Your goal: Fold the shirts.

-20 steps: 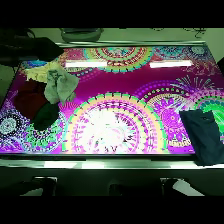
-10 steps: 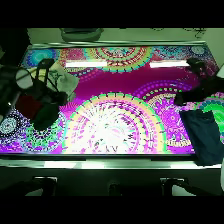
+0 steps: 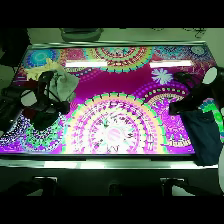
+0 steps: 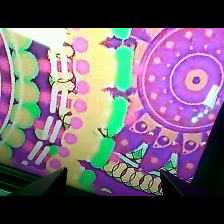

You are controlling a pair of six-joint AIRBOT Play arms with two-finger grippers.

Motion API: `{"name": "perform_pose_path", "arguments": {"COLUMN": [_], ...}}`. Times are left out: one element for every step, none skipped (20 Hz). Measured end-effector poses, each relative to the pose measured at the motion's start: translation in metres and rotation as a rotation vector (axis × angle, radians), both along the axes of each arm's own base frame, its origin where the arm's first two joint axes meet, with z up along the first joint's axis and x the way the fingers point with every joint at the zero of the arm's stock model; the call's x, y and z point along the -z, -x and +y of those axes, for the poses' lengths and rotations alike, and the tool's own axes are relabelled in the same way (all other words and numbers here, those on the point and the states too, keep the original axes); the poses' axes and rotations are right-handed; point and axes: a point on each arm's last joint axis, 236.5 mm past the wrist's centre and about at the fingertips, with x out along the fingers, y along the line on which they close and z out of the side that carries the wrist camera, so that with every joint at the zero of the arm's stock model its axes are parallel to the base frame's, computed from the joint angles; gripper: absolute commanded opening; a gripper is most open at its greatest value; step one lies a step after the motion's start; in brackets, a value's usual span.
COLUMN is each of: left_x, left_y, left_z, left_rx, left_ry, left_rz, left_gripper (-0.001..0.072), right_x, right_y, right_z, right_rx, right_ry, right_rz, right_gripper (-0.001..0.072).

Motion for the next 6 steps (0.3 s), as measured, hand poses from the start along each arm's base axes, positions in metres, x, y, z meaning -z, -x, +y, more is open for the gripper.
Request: {"name": "perform_pose_path", "arguments": {"left_x": [-0.0003,0.0005,0.0003,0.0004,0.0007,0.0006], "left_y": [-0.0002,-0.0001,-0.0001,0.0000,0.0001,0.0001], "left_z": [-0.0001,-0.0001,-0.0001,-0.0002,-0.0002,-0.0002], "left_rx": [-0.001,-0.002,-0.003,-0.004,-0.005,-0.006], "left_ry": [0.001,0.002,0.003,0.003,0.004,0.005], "left_rz": [-0.003,-0.002,-0.004,-0.004,-0.004,-0.004], "left_gripper": [0.0544,0.0543,0.0543,0.0544,0.0544,0.0544], "right_x": [0.0003,0.0005,0.0008,0.0008,0.0009,0.0009], "right_y": [0.0007,0.0015,0.0017,0.0018,0.0018,0.0019], "right_z": [0.0003,0.0001,-0.0004,-0.0006,-0.0006,-0.0006], "right_rx": [-0.001,-0.002,-0.002,-0.002,-0.002,-0.002], "right_ry": [0.000,0.002,0.005,0.005,0.006,0.006], "right_rz": [0.003,0.007,0.007,0.008,0.008,0.008], "right_gripper": [0.0688,0.0688,0.0688,0.0688,0.0688,0.0688]}}
